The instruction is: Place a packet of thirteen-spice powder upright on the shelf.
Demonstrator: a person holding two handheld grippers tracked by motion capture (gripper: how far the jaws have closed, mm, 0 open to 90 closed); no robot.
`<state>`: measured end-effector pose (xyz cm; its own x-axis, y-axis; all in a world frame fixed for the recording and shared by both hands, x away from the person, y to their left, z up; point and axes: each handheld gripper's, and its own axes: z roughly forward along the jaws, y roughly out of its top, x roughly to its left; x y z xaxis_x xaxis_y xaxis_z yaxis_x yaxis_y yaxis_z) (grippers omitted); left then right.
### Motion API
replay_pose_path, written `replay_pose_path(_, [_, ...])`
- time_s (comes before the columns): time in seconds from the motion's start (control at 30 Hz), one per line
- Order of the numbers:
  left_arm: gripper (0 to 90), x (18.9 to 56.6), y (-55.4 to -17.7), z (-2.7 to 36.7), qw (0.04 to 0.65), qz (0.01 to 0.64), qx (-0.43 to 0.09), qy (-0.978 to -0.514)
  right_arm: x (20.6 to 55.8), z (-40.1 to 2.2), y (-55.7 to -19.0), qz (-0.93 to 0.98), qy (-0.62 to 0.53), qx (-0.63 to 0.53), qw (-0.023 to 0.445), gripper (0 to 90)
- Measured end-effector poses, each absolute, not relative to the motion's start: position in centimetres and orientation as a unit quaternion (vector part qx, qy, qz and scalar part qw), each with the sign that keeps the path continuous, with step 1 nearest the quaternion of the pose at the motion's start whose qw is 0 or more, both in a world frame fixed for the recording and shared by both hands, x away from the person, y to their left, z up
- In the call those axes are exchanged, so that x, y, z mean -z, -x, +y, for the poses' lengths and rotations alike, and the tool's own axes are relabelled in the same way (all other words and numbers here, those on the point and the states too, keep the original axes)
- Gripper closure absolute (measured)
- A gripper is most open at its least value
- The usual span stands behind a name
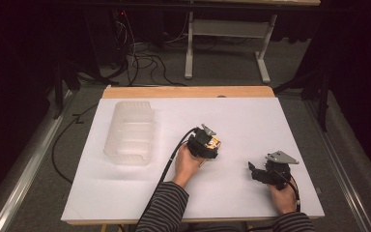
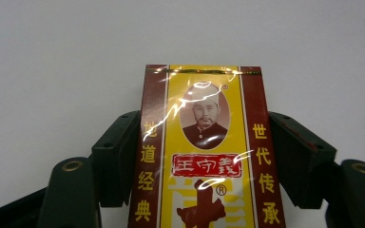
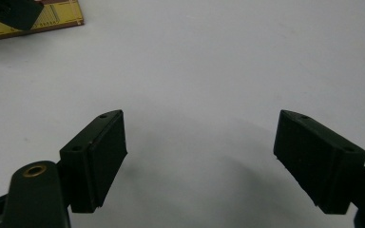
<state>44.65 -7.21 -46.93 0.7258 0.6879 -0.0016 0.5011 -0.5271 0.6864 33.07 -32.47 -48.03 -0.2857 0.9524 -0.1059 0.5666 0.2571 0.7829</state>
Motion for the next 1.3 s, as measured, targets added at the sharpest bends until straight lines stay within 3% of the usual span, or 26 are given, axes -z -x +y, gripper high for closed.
replay_pose_path(0.9, [32.8,43.3,-42.0,-6.0,0.380,0.319,-0.174,-0.851,48.0,-32.5,-33.0,0.734,-0.517,-0.322,0.299,18.4])
replay_pose_path(1.3, [33.0,42.2,-40.8,-3.5,0.411,0.329,-0.187,-0.829,48.0,-32.5,-33.1,0.735,-0.517,-0.321,0.300,18.4])
